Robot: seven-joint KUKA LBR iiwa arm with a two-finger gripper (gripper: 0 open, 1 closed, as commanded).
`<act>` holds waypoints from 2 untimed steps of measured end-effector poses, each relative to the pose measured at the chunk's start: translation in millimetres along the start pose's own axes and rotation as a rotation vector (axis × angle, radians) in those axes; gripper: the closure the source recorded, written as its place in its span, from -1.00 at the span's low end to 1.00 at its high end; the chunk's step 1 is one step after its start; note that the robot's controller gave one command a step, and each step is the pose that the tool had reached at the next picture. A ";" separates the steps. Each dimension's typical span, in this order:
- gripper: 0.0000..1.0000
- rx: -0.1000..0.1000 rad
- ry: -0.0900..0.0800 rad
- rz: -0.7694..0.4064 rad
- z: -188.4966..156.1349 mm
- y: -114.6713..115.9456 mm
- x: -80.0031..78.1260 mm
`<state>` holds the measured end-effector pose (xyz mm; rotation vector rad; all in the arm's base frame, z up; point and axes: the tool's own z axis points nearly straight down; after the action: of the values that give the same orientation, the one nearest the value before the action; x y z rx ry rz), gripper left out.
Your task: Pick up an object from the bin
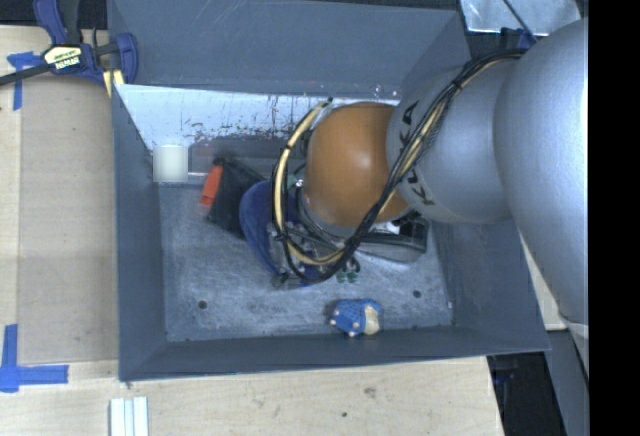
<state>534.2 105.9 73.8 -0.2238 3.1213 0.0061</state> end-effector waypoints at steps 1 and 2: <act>1.00 0.002 0.001 0.044 -96.0 7.1 -11.1; -1.00 0.003 0.011 0.045 -91.0 6.4 -9.0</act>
Offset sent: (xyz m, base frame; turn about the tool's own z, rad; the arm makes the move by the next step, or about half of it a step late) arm 0.0061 0.0078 0.0909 0.0442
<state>541.1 113.1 165.0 -0.1537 3.1365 0.0005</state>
